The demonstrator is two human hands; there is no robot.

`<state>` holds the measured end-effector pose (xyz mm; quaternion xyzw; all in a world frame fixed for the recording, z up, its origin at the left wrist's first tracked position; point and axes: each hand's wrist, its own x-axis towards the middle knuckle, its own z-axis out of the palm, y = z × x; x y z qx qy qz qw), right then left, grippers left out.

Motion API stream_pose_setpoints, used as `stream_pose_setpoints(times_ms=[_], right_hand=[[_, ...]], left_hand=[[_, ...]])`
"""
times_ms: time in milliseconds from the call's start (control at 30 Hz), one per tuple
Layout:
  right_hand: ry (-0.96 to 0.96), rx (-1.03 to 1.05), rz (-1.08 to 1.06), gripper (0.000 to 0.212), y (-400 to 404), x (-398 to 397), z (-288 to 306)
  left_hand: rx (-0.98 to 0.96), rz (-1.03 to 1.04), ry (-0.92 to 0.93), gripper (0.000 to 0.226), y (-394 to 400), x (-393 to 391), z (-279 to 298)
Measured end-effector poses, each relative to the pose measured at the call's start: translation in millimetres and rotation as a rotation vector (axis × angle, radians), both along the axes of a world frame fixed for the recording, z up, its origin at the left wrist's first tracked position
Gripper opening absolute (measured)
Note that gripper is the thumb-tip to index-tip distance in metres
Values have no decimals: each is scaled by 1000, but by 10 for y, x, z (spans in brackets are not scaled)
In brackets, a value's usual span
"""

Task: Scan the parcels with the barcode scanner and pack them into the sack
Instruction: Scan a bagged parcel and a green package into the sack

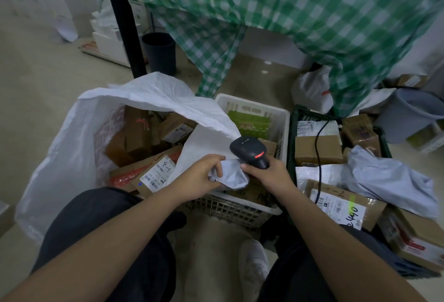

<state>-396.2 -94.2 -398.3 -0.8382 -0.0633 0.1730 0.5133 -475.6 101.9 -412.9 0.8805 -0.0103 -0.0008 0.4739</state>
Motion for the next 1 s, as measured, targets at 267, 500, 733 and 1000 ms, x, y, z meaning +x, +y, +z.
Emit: stream_pose_setpoints(times_ms=[267, 500, 733, 1000], right_hand=[[43, -101, 69, 24, -47, 18, -115], [91, -125, 192, 20, -105, -75, -168], [-28, -246, 133, 21, -109, -160, -327], [-74, -84, -29, 24, -127, -72, -207]], left_hand=[[-358, 434, 387, 37, -86, 48, -40], [-423, 427, 620, 21, -186, 3, -273], [-374, 413, 582, 13, -347, -75, -349], [-814, 549, 543, 26, -352, -19, -88]])
